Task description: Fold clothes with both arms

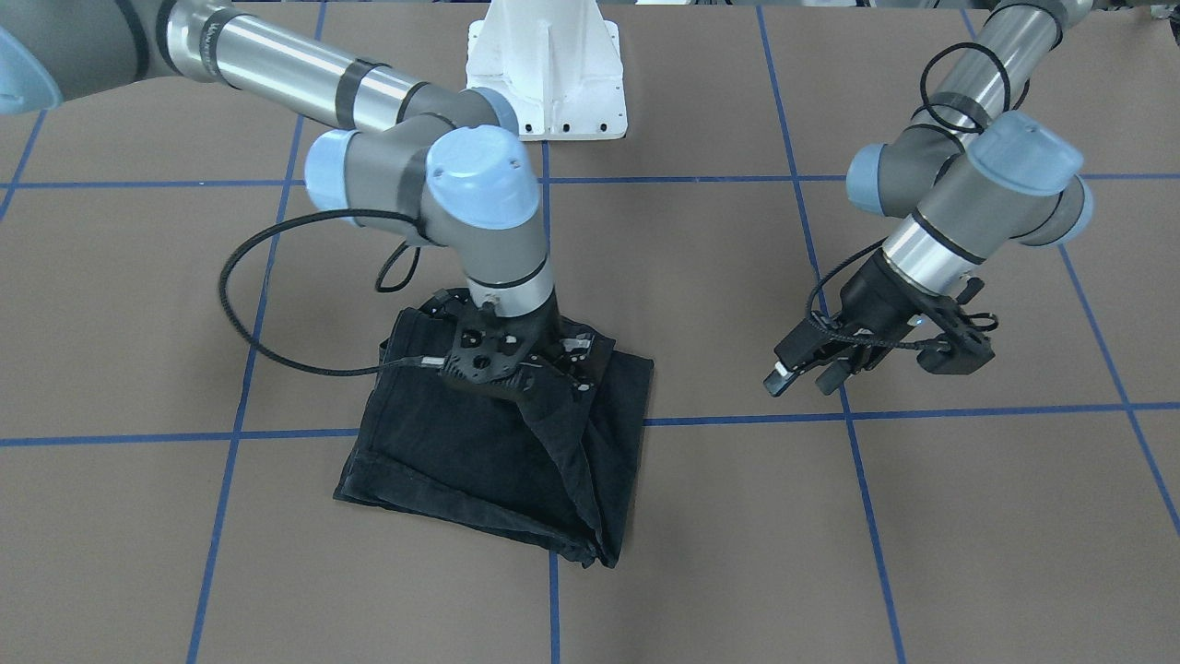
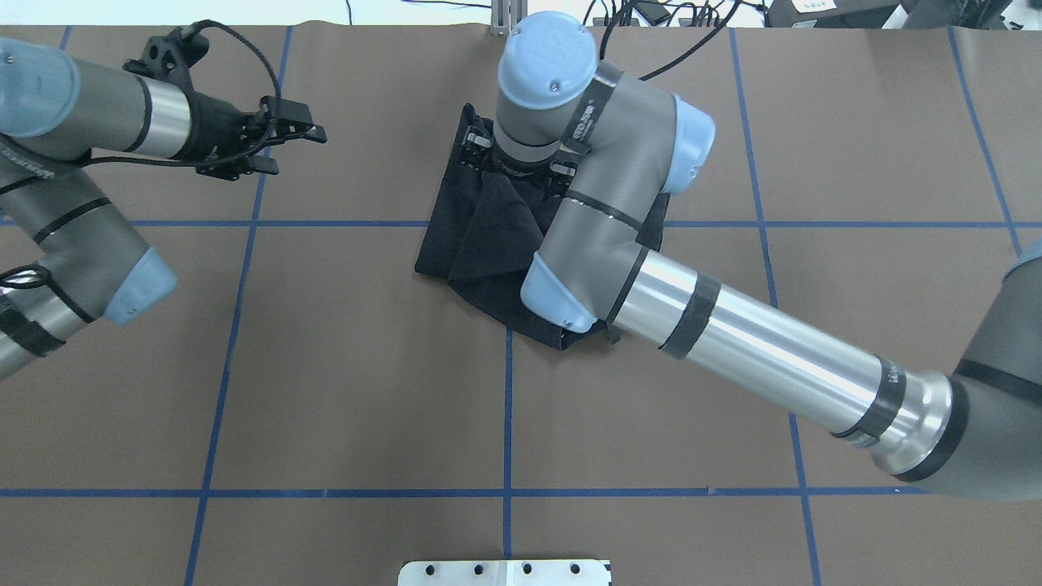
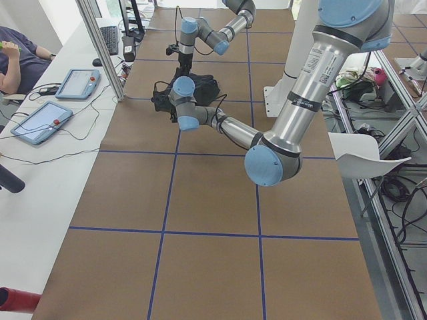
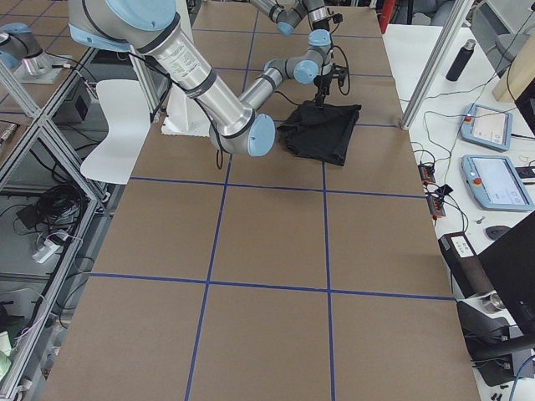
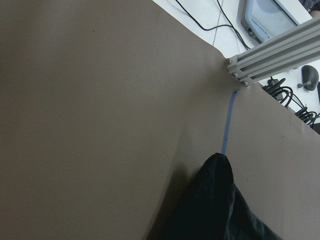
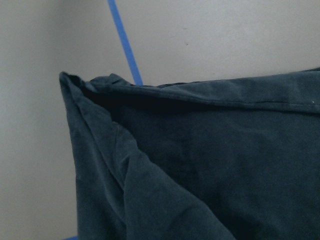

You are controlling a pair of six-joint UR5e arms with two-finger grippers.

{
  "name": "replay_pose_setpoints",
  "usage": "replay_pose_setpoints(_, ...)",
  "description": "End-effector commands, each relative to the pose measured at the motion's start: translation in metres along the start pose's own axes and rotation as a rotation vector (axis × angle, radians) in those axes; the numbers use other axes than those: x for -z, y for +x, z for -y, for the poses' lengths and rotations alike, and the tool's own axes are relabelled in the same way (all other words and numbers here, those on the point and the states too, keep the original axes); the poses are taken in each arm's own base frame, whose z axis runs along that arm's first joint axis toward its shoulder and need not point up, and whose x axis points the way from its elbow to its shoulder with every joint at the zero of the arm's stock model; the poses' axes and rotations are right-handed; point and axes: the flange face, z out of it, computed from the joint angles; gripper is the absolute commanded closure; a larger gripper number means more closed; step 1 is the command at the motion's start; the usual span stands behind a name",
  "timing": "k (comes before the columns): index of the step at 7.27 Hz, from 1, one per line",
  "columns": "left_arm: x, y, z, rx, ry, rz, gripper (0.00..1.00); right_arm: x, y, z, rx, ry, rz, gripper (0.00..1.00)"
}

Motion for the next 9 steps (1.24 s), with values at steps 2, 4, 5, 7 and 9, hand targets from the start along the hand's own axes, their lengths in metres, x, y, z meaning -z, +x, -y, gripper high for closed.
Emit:
replay_pose_setpoints(2, 0.043, -0.059, -0.002, -0.051, -0.046, 0.03, 0.0, -0.033, -0.031, -0.099, 0.34, 0.171, -0.126, 0.03)
replay_pose_setpoints(4, 0.042, -0.062, 0.0, -0.047, -0.044, 0.035, 0.0, -0.04, -0.036, -0.125, 0.468, 0.197, -0.152, 0.06)
replay_pose_setpoints(5, 0.042, -0.064, 0.0, -0.044, -0.045, 0.039, 0.0, -0.039, -0.043, -0.127, 0.518, 0.191, -0.153, 0.08)
replay_pose_setpoints(7, 0.043, -0.067, 0.0, -0.042, -0.044, 0.042, 0.0, -0.052, -0.071, -0.124, 0.523, 0.179, -0.192, 0.14)
replay_pose_setpoints(9, 0.044, -0.066, 0.0, -0.04, -0.043, 0.042, 0.0, -0.067, -0.074, -0.131, 0.544, 0.157, -0.223, 0.16)
